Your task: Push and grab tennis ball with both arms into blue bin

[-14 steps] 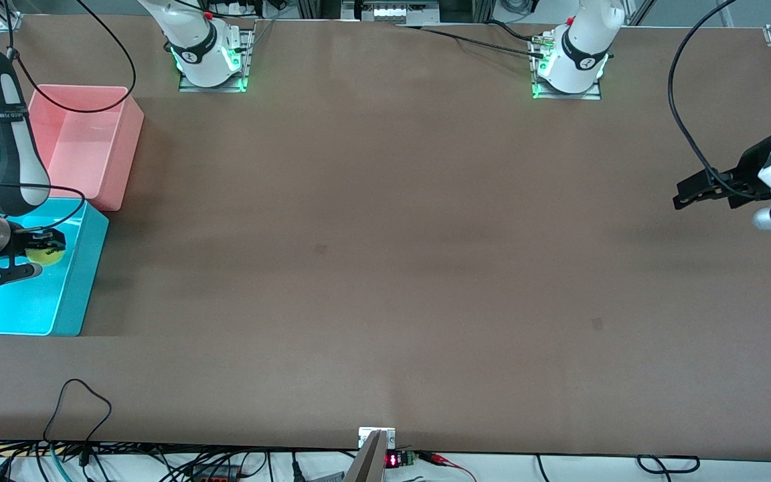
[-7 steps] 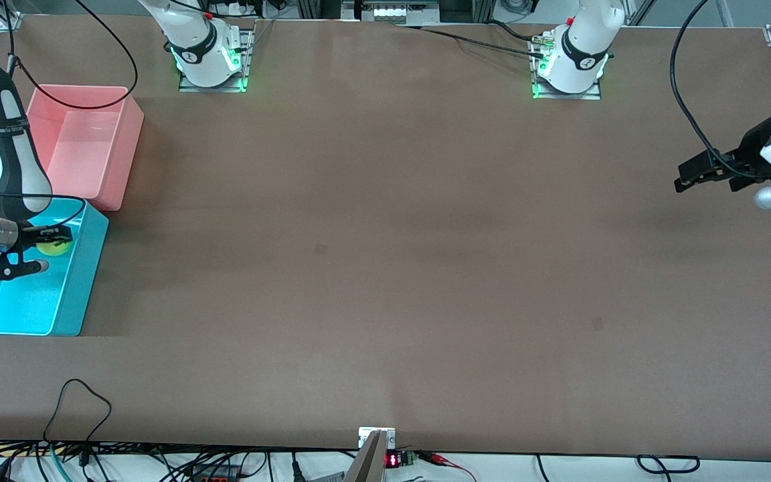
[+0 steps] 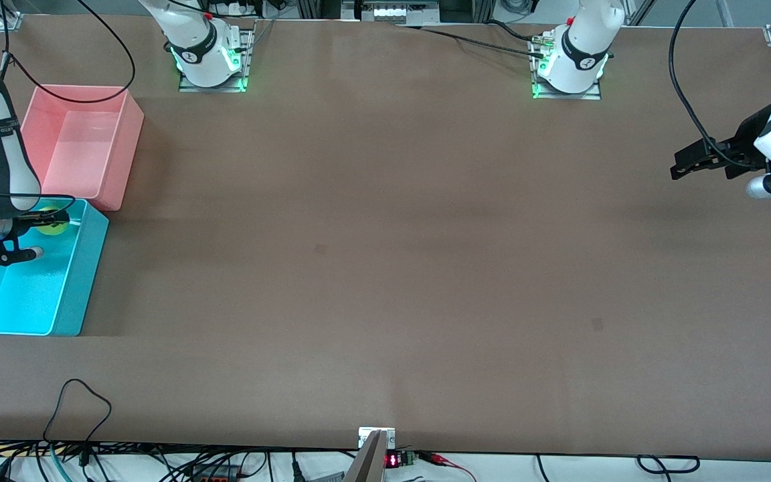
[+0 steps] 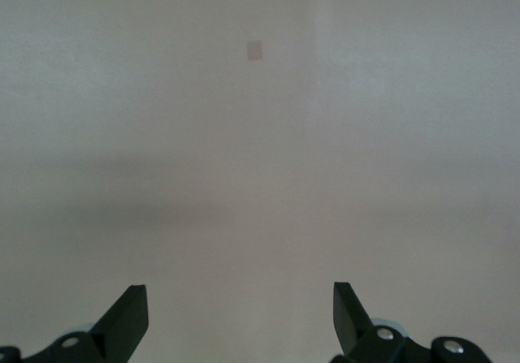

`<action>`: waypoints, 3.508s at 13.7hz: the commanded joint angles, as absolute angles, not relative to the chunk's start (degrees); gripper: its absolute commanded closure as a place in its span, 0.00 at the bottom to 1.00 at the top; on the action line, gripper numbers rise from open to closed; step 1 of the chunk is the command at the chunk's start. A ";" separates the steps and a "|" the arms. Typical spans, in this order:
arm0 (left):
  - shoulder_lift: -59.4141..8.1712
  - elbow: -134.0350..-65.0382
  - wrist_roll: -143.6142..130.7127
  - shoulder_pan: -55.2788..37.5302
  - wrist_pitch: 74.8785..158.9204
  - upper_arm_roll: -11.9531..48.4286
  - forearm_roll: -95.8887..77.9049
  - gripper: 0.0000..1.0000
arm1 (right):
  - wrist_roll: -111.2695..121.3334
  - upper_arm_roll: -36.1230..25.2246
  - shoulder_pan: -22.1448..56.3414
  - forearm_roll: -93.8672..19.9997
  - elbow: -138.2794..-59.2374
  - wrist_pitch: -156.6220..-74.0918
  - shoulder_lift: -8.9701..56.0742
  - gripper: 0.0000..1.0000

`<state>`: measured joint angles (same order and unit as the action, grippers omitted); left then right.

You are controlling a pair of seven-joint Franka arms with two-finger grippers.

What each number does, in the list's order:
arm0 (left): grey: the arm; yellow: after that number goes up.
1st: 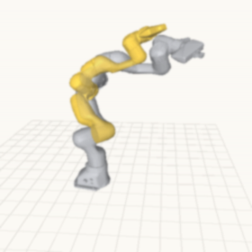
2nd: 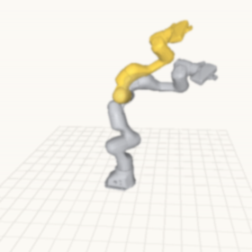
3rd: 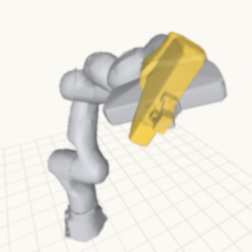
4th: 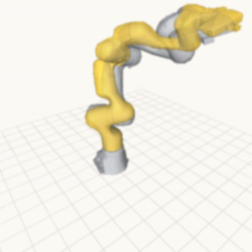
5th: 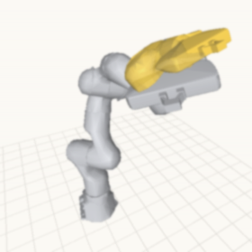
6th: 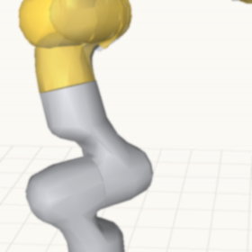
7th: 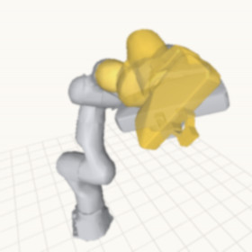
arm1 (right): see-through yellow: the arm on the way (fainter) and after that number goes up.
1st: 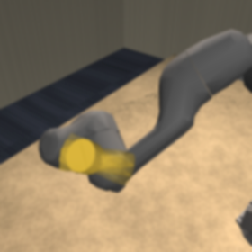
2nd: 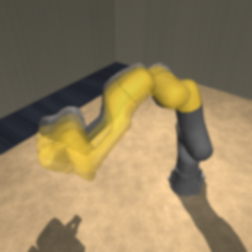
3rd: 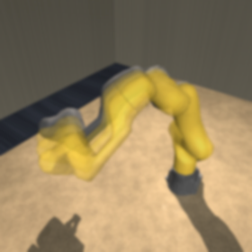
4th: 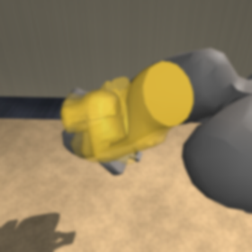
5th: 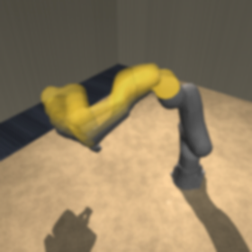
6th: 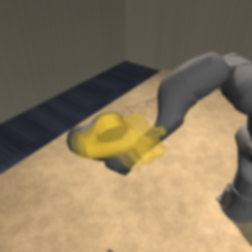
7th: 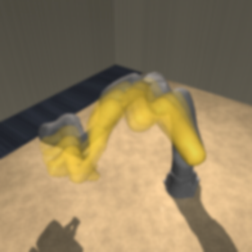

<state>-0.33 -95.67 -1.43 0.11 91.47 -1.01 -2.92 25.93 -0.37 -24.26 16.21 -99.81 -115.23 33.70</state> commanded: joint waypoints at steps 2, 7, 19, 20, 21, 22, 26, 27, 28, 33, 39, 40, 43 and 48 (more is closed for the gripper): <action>0.79 -96.42 -0.70 0.18 92.37 -0.62 -1.58 0.00 | 26.89 -0.17 -24.52 16.87 -99.67 -115.13 34.01 0.69; 0.79 -96.68 -0.70 0.26 93.34 -0.62 -1.58 0.00 | 26.89 -0.18 -24.61 17.05 -99.14 -117.15 35.33 0.66; 0.70 -96.59 -0.62 0.35 93.16 -0.62 -1.58 0.00 | 26.81 0.08 -24.08 16.17 -96.60 -117.60 33.85 0.00; 0.79 -96.50 -0.62 0.35 93.08 -0.62 -1.58 0.00 | 26.72 0.35 -23.47 15.82 -95.81 -117.16 32.53 0.00; 0.79 -96.50 -0.53 0.26 93.16 -0.62 -1.58 0.00 | 26.72 1.40 -23.03 14.78 -95.19 -116.46 30.61 0.00; 0.70 -96.33 -0.53 0.26 93.16 -0.62 -1.58 0.00 | 26.72 2.45 -22.94 13.90 -94.92 -115.41 28.58 0.00; 0.70 -96.15 -0.53 0.09 93.16 -0.53 -1.58 0.00 | 26.37 5.54 -18.39 9.86 -91.95 -105.77 19.53 0.00; 0.70 -96.15 -0.53 0.09 93.16 -0.53 -1.58 0.00 | 26.11 5.45 -16.46 7.67 -90.11 -102.77 18.03 0.00; 0.79 -96.15 -0.44 0.00 93.08 -0.53 -1.58 0.00 | 26.02 5.36 -14.52 6.08 -88.78 -100.31 16.54 0.00; 0.70 -96.15 -0.35 -0.09 93.16 -0.53 -1.50 0.00 | 13.66 5.27 -5.19 3.79 -88.33 -94.76 8.27 0.00; 0.70 -96.06 -0.35 -0.18 93.16 -0.53 -1.49 0.00 | 8.55 4.48 -0.18 0.62 -85.79 -92.13 5.89 0.00; 0.70 -96.06 -0.35 -0.26 93.16 -0.53 -1.49 0.00 | 7.05 3.87 0.78 0.62 -85.43 -91.41 5.89 0.00; 0.70 -96.06 -0.35 -0.18 93.16 -0.53 -1.49 0.00 | 6.68 -0.17 4.13 0.35 -85.95 -91.15 5.80 0.00; 0.70 -96.06 -0.26 -0.35 93.16 -0.44 -1.49 0.00 | 4.04 -1.76 5.45 0.35 -85.78 -90.27 5.97 0.00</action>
<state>-0.29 -95.68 -1.15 -0.10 92.87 -0.60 -2.87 5.71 -0.77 4.23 1.28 -86.21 -91.48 6.15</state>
